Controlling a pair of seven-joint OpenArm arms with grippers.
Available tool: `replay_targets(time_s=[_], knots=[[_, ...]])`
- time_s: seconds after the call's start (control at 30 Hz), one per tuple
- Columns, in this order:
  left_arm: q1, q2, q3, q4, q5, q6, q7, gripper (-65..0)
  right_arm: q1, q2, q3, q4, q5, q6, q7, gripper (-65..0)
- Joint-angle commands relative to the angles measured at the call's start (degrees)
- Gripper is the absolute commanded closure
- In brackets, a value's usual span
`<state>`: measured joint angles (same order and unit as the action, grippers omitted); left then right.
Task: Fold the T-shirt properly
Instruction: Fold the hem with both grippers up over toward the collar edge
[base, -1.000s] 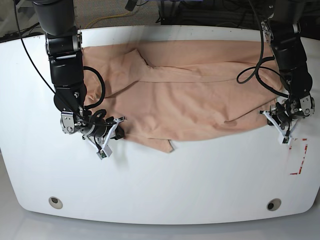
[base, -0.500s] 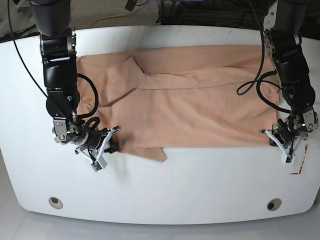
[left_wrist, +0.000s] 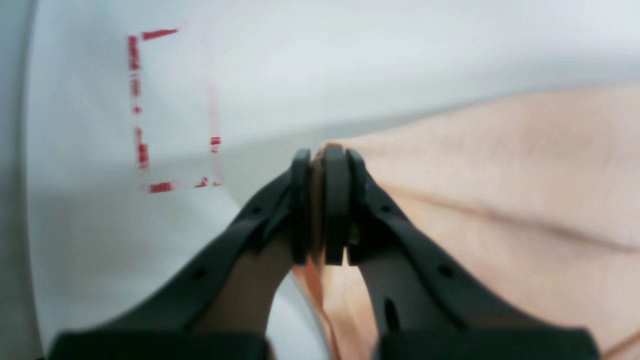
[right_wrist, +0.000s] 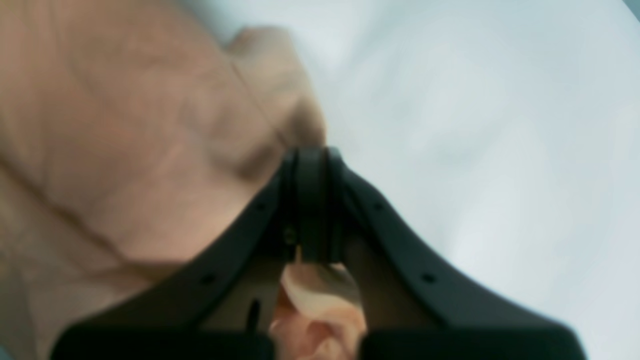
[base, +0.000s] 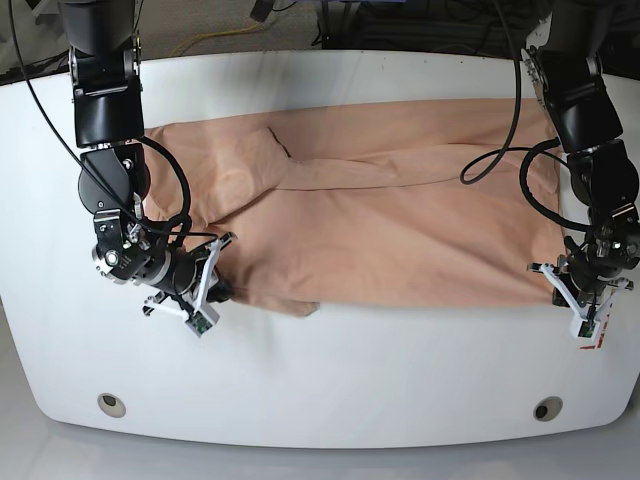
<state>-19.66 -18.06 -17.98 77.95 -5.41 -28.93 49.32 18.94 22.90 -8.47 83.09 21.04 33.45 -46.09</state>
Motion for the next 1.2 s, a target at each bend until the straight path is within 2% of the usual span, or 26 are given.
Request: replay_targets(time_s=[0.0, 0.07, 0.23, 0.3, 0.33, 0.57, 0.7, 0.8, 0.87, 0.97, 1.07, 1.13, 1.17], knots=[[-0.1, -0.6, -0.2, 6.6, 0.1, -1.8, 3.1, 0.0, 0.2, 1.1, 0.6, 4.3, 0.8, -0.2, 0.3, 0.0], [2.0, -0.1, -0.3, 10.7, 0.1, -3.8, 6.8, 0.0, -2.1, 1.1, 2.1, 6.6, 0.6, -0.2, 0.2, 0.0], [7.7, 0.7, -0.4, 19.3, 0.4, -6.0, 11.5, 0.0, -8.4, 0.5, 9.1, 11.6, 0.9, 0.0, 0.2, 0.0], [11.0, 0.5, -0.4, 22.4, 0.4, -6.5, 11.9, 0.0, -11.2, 0.5, 10.7, 14.3, 0.9, 0.0, 0.2, 0.0], [17.9, 0.4, -0.8, 25.9, 0.5, -7.3, 11.9, 0.0, -17.8, 0.4, 12.5, 18.8, 0.9, 0.0, 0.2, 0.0], [22.8, -0.5, -3.8, 26.4, 0.5, -8.7, 11.9, 0.0, -23.3, -1.5, 16.1, 19.5, 0.5, -0.2, 0.2, -0.6], [25.3, -0.8, -4.0, 26.4, 0.6, -10.4, 12.0, 0.0, -26.8, -2.3, 18.8, 19.6, 0.8, -0.2, 0.1, -11.4], [26.1, -0.8, -3.9, 26.9, 0.6, -10.9, 12.0, 0.0, -27.3, -2.8, 20.1, 19.8, 0.5, -0.4, -0.3, -24.7], [26.3, -0.8, -3.9, 26.8, 0.6, -10.7, 12.0, -5.8, -27.2, -2.8, 20.0, 19.8, 0.5, -0.4, -1.5, -37.3], [26.3, -0.4, -3.9, 26.7, 0.6, -10.6, 12.0, -21.9, -27.0, -2.8, 20.4, 20.6, 0.9, -0.4, -2.7, -49.5], [26.3, -0.4, -4.0, 26.9, 0.5, -10.6, 12.0, -37.9, -26.0, -3.0, 19.9, 21.9, 0.9, -0.2, -2.9, -55.8], [26.3, -0.4, -4.0, 26.9, 0.5, -10.6, 12.0, -41.5, -25.4, -4.0, 20.0, 22.3, 0.8, -0.1, -2.9, -56.1], [26.1, -0.4, -4.0, 26.9, 0.5, -10.6, 12.0, -41.3, -24.3, -4.3, 20.2, 22.3, 0.8, 0.0, -2.9, -56.1]])
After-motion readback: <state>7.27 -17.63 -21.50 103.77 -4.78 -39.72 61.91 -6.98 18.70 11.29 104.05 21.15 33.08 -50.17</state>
